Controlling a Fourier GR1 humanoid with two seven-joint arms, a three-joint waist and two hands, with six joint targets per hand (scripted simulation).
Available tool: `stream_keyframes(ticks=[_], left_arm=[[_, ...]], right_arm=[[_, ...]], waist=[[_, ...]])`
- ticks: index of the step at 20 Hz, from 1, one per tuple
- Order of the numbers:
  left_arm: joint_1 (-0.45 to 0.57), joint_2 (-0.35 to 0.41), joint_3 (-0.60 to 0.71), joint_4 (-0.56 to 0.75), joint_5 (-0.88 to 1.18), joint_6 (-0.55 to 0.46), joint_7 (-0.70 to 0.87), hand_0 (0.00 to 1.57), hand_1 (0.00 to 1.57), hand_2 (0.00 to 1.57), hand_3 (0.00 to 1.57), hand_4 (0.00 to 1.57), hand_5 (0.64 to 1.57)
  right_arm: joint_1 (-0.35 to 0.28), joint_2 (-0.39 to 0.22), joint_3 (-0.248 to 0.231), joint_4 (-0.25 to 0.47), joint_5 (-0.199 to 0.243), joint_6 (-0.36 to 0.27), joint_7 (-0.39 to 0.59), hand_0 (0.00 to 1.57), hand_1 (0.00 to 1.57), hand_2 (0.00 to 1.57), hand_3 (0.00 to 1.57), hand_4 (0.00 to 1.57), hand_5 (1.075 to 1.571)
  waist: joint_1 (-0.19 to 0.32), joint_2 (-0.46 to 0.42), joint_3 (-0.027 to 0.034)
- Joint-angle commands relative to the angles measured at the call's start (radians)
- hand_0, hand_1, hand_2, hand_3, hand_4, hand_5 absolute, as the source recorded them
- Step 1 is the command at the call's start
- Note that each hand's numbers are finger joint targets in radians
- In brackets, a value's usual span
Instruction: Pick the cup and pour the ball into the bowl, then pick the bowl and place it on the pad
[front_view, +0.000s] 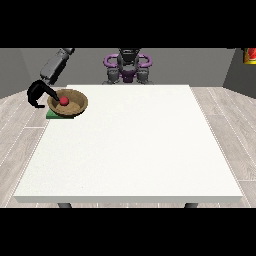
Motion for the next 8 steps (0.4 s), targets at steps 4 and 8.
stream_keyframes(ticks=[4,8], left_arm=[[0.056,-0.110,-0.064,-0.103,-0.005,0.056,0.033,0.00,0.00,0.00,0.00,1.19,1.569],[0.043,-0.083,-0.080,-0.011,-0.040,0.074,0.072,0.00,0.00,0.00,0.00,1.19,1.569]], right_arm=[[0.016,0.027,0.053,0.065,0.053,0.001,-0.003,0.00,0.00,0.00,0.00,0.00,1.407],[-0.074,-0.059,0.102,-0.016,0.070,0.077,0.195,0.00,0.00,0.00,0.00,0.20,1.375]], waist=[[0.017,-0.082,0.0009],[-0.047,-0.209,-0.0014]])
